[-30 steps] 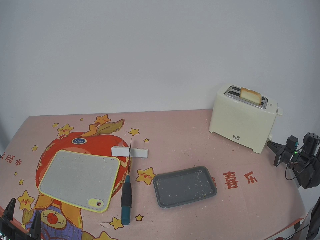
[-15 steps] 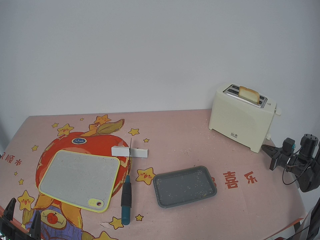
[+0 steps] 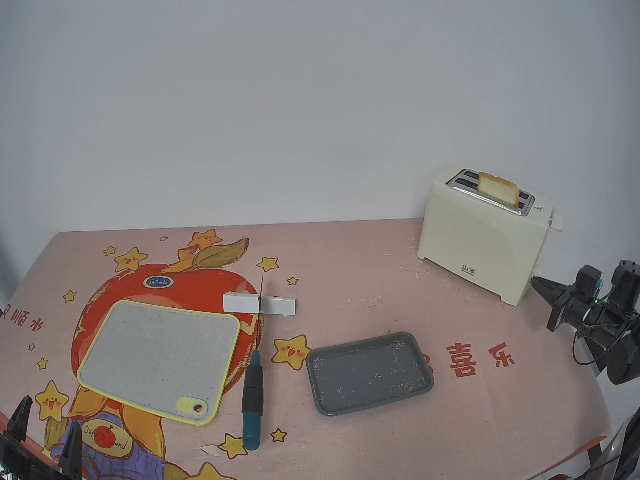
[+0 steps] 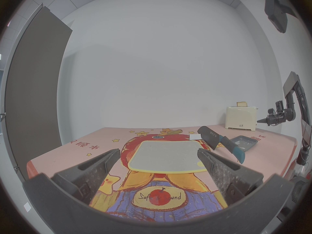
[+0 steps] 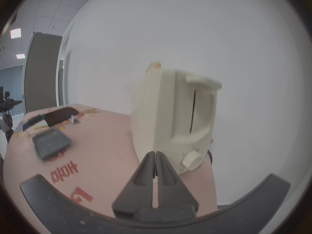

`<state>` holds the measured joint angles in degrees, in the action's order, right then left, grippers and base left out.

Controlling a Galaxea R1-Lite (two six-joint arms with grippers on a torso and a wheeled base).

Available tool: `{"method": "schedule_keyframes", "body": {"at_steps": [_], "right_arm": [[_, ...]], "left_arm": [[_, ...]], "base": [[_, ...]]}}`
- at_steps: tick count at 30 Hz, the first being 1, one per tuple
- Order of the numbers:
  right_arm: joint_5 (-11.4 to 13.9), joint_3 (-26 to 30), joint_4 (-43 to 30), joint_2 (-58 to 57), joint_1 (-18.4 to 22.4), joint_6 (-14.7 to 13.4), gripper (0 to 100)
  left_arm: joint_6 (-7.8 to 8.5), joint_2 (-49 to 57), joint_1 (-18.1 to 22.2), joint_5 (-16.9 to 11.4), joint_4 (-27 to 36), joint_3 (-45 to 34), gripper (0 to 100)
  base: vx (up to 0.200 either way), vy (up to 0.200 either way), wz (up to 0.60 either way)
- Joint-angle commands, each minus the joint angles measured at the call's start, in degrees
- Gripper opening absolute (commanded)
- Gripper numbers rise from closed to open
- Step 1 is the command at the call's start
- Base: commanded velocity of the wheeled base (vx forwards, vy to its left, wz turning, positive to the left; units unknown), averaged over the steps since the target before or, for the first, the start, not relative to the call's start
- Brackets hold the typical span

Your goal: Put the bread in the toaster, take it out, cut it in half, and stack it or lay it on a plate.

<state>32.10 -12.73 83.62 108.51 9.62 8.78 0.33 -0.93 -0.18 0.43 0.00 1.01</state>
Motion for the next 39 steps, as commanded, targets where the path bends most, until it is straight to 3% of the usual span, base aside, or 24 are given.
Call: {"method": "schedule_keyframes", "body": {"at_steps": [1, 7, 9, 12, 23, 25, 39], "right_arm": [[0.07, -0.54, -0.03, -9.19, -0.74, -3.42, 0], [0.86, -4.68, 0.14, -13.67, -0.83, -5.96, 0], [0.16, -8.02, -0.03, -16.31, -0.39, -10.80, 0], [-1.16, -10.74, -0.03, -16.22, 0.58, -13.61, 0], [-8.89, -17.51, -0.12, -12.97, 1.72, -14.05, 0], [-12.41, -18.47, 0.06, -10.69, 1.37, -13.79, 0], [-12.76, -13.99, -0.12, -6.56, 0.66, -13.26, 0]], "left_arm": [[0.02, 0.57, 0.01, 0.01, 0.00, -0.92, 100], [0.02, 0.57, 0.01, 0.01, 0.00, -0.92, 100], [0.02, 0.57, 0.01, 0.01, 0.00, -0.92, 100], [0.02, 0.57, 0.01, 0.01, 0.00, -0.92, 100], [0.02, 0.57, 0.01, 0.01, 0.00, -0.92, 100], [0.02, 0.57, 0.01, 0.01, 0.00, -0.92, 100], [0.02, 0.57, 0.01, 0.01, 0.00, -0.92, 100]], "base": [[0.000, 0.000, 0.00], [0.000, 0.000, 0.00], [0.000, 0.000, 0.00], [0.000, 0.000, 0.00], [0.000, 0.000, 0.00], [0.000, 0.000, 0.00], [0.000, 0.000, 0.00]]}}
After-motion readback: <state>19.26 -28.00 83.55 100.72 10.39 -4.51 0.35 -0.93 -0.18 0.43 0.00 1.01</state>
